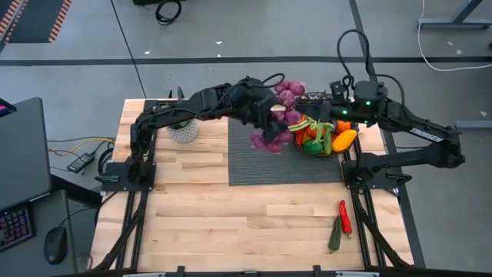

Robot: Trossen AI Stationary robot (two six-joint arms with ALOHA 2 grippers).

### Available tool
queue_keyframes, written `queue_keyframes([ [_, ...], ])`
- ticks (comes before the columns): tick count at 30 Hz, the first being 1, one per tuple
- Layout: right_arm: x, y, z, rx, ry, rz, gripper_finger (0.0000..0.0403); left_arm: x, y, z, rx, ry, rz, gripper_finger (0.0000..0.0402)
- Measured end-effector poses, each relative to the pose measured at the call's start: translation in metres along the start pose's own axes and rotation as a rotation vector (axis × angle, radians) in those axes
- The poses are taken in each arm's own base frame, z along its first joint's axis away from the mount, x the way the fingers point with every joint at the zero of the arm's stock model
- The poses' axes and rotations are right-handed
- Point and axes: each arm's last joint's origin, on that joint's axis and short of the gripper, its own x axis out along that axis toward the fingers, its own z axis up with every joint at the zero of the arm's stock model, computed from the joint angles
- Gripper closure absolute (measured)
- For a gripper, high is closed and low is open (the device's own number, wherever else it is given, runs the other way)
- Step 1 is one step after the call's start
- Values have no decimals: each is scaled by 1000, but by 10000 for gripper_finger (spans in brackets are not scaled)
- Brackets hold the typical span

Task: Build produce basket
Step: Put the purple garlic into the black basket

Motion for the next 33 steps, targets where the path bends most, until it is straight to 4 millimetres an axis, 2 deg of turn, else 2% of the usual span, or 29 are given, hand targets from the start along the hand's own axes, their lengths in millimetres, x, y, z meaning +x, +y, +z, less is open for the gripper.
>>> queue_keyframes([
  [9,29,7,3,-57,16,123,54,0,-5,2,-31,-32,-24,247],
  [14,48,4,-2,-54,88,140,54,0,-6,2,-37,-20,-67,248],
  [18,55,5,-3,-56,109,170,54,0,-7,2,-54,-22,-79,238],
  [28,49,5,0,-59,40,131,55,0,-6,3,-106,-22,-81,219],
  [33,47,4,1,-58,22,105,70,0,-5,4,-64,-15,-109,185],
])
